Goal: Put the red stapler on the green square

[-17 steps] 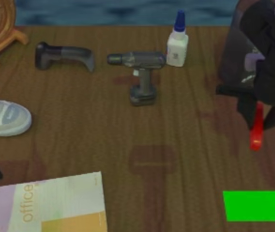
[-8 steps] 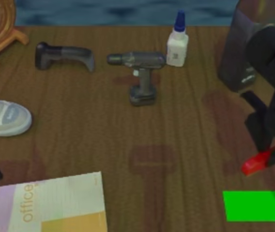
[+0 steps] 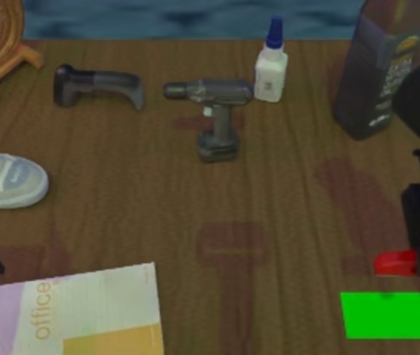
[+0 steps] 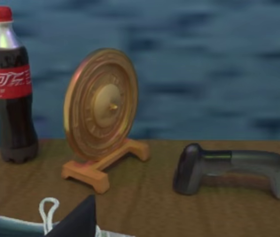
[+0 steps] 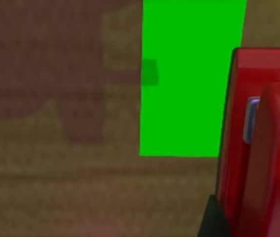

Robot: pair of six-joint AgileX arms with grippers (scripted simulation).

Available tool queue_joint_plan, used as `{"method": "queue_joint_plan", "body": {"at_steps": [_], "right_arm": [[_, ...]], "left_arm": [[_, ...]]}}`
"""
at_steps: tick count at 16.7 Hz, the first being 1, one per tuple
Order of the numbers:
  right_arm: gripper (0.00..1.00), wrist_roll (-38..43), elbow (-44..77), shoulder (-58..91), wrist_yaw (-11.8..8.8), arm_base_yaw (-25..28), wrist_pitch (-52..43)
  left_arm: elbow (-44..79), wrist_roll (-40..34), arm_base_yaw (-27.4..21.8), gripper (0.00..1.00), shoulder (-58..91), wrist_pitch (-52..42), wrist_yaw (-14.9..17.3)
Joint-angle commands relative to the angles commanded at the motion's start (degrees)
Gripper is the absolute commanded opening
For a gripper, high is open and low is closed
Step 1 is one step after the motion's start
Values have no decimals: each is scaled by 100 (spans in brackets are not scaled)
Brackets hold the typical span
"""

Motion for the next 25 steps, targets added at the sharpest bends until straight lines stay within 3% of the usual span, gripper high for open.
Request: {"method": "queue_joint_plan", "body": {"at_steps": [8,17,23,25], "right_arm": [[0,68,-68,16,2,-26,97],[0,94,-1399,789,0,6,2243],[0,94,-1565,886,1,21,2473],[15,94,-1565,886,1,21,2473]], "left_arm": [[0,0,0,100,0,0,0],[0,0,0,100,0,0,0],[0,0,0,100,0,0,0],[0,0,0,100,0,0,0]]}}
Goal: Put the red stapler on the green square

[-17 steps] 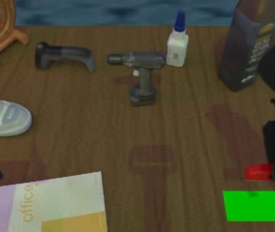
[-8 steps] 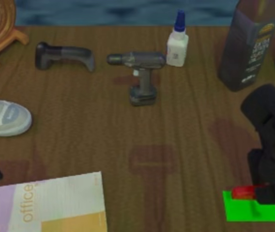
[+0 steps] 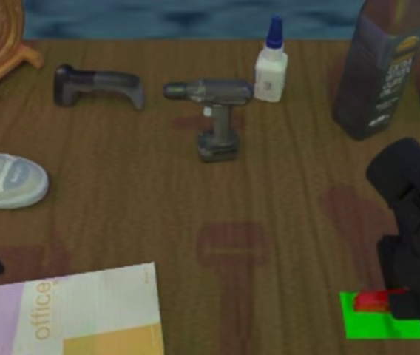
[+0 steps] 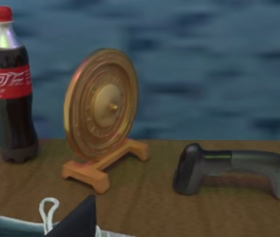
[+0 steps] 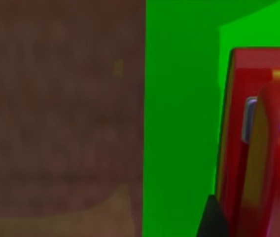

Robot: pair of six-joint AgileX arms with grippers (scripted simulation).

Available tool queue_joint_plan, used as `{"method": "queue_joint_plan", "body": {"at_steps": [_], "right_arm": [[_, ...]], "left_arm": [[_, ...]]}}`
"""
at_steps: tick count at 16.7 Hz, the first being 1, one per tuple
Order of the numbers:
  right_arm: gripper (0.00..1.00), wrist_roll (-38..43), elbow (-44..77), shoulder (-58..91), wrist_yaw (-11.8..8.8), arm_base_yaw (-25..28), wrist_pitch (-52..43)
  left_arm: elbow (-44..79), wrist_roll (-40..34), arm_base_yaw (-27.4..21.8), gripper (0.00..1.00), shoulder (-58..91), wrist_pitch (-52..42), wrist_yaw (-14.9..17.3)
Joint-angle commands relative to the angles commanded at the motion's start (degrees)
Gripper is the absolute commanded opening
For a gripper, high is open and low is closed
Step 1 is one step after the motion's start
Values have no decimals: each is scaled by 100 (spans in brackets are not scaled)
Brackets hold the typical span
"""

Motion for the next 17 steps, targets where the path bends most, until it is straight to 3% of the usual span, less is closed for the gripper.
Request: {"method": "queue_joint_plan", "body": {"at_steps": [11,17], "right_arm": [[98,0,0,0,0,0,0],[100,0,0,0,0,0,0]], "left_arm": [[0,0,0,100,0,0,0],[0,0,0,100,0,0,0]]}}
